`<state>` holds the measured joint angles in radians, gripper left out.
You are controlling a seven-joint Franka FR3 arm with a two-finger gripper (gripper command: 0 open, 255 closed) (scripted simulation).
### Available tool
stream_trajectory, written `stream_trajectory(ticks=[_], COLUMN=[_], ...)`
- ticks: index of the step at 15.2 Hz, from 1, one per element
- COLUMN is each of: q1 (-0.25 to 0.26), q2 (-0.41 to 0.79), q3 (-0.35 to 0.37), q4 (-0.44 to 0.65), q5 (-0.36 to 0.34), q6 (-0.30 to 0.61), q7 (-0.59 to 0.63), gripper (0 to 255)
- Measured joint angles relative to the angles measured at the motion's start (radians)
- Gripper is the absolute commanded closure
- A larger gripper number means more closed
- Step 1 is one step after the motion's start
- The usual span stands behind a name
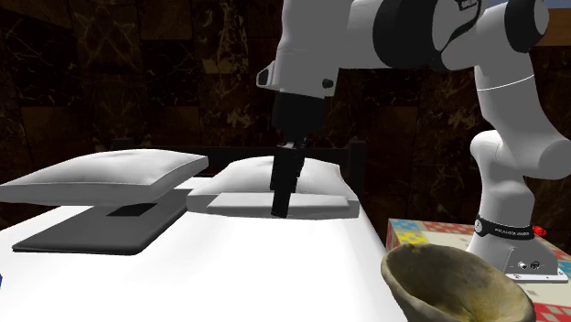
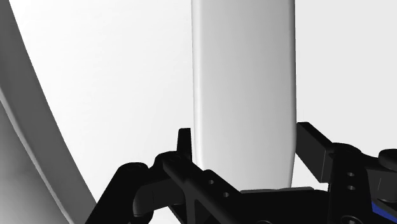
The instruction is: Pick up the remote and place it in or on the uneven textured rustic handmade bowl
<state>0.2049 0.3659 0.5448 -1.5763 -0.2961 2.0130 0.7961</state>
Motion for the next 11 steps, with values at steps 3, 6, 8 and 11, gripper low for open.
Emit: stream_trajectory(ticks=[3, 6, 8, 11], q1=[0.001, 0.001, 0.001, 0.002], q2=[-0.005, -0.016, -0.05, -0.133], q3=[0.003, 0.006, 0.016, 0.039], q4=[0.033, 0.053, 0.017, -0.08], q5=[0.006, 0.014, 0.027, 0.061], q6=[-0.037, -0.066, -0.062, -0.041], q7=[-0.007, -0.013, 0.0, 0.029], gripper=[255, 255, 255, 255])
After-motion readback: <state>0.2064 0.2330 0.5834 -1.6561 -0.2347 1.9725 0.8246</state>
